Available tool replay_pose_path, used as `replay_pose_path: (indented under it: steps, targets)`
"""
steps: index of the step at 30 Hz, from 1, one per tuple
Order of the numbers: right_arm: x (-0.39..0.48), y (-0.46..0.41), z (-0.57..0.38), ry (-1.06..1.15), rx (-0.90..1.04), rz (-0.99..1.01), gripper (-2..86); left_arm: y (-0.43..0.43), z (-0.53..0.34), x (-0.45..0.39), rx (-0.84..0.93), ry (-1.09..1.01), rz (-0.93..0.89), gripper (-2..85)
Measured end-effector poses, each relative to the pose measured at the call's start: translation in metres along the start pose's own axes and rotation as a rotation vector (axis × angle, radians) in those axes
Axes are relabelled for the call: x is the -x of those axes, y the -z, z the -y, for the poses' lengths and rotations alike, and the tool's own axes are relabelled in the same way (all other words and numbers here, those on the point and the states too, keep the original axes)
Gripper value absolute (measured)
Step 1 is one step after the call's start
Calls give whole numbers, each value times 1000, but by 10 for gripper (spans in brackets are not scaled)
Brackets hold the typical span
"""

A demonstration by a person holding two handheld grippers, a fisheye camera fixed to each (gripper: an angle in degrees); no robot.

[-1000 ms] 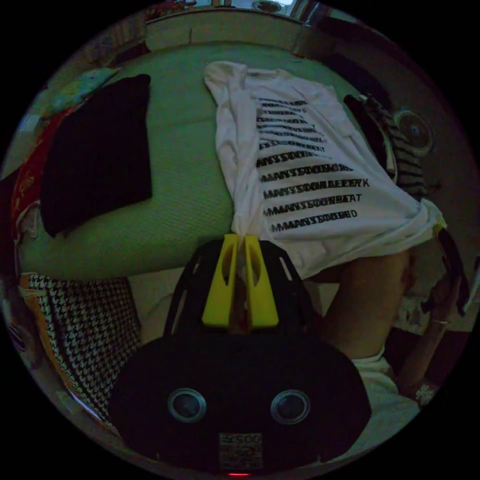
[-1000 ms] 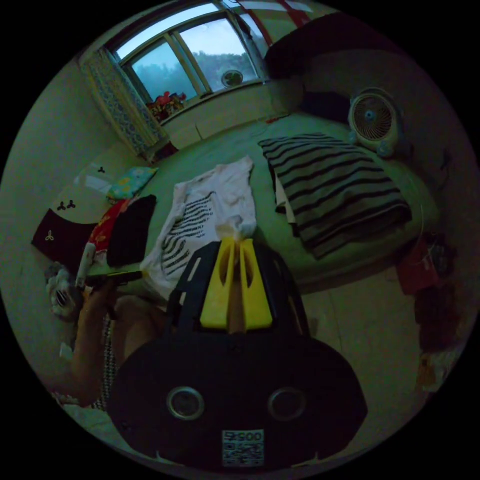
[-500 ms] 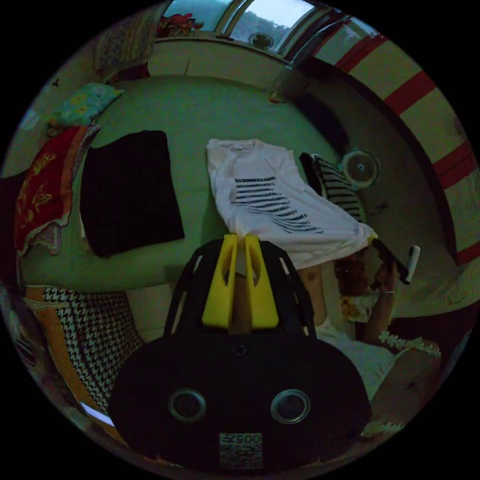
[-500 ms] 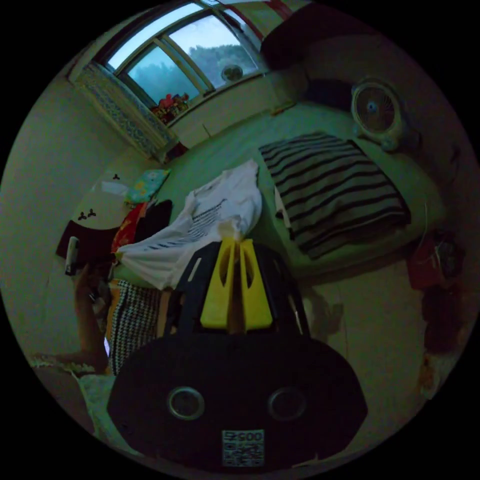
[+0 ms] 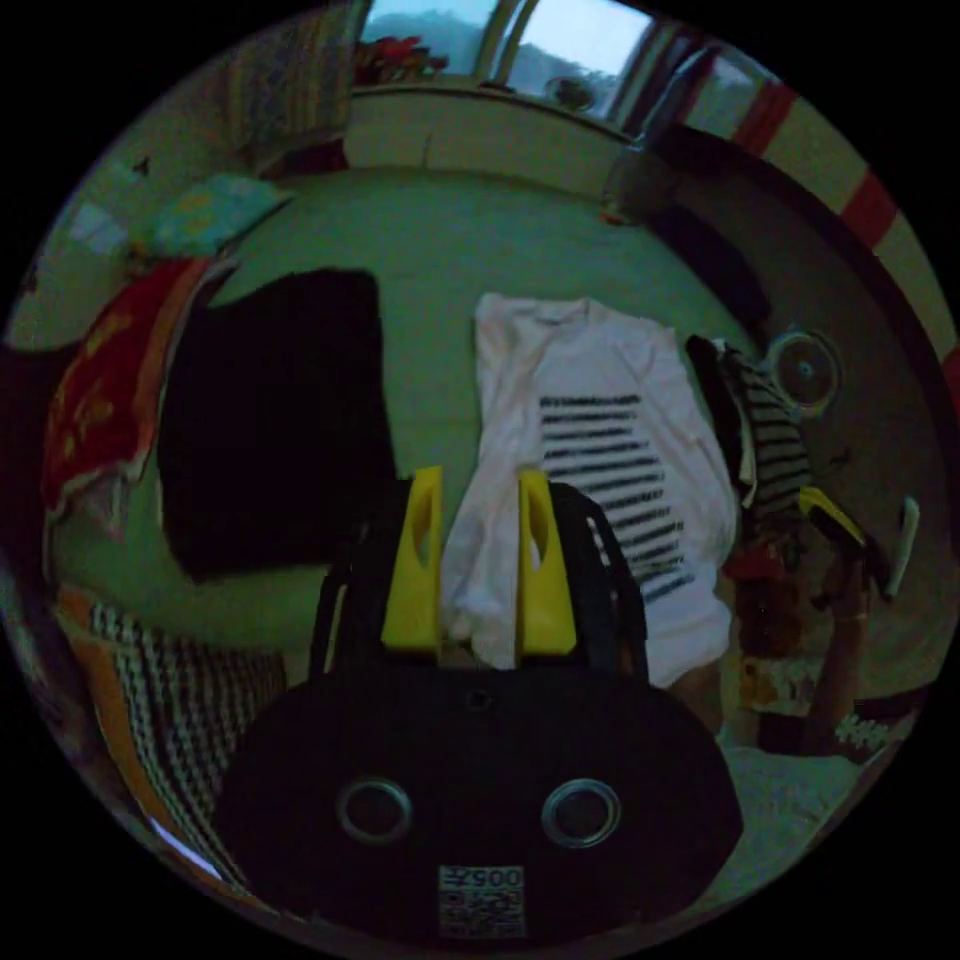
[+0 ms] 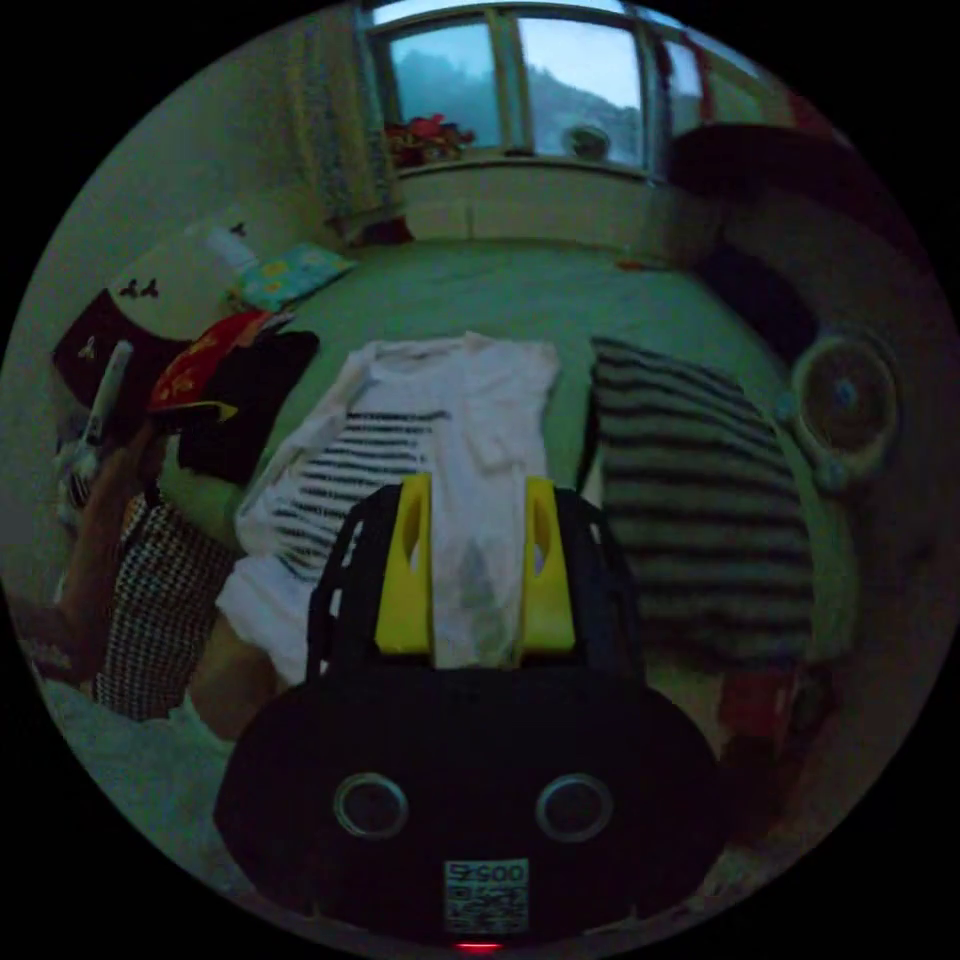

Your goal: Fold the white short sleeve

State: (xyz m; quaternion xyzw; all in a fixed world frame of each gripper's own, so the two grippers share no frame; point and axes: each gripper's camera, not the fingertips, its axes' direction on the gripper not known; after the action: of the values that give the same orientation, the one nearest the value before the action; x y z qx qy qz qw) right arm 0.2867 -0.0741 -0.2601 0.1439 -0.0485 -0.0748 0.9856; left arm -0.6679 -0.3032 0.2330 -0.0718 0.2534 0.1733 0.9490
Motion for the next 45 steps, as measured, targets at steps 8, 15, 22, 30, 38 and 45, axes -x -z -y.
replay_pose_path:
  steps: [8,15,22,30,38,45]
  targets:
    - [2,-186,145,30,192,-73,107,-105,150,0,43,-77,66,158]
    - [-30,-227,182,43,235,109,-8,-147,219,41,168,-108,187,46]
    - [-116,-188,237,-173,81,66,-16,-120,287,131,152,-5,4,29]
    - [-145,-206,255,-311,167,52,18,-128,302,212,119,282,-264,45]
    - [-53,-241,294,139,78,90,173,-119,342,172,17,-20,-10,151]
    - [-18,-365,294,181,371,-126,149,-190,360,140,132,-6,87,156]
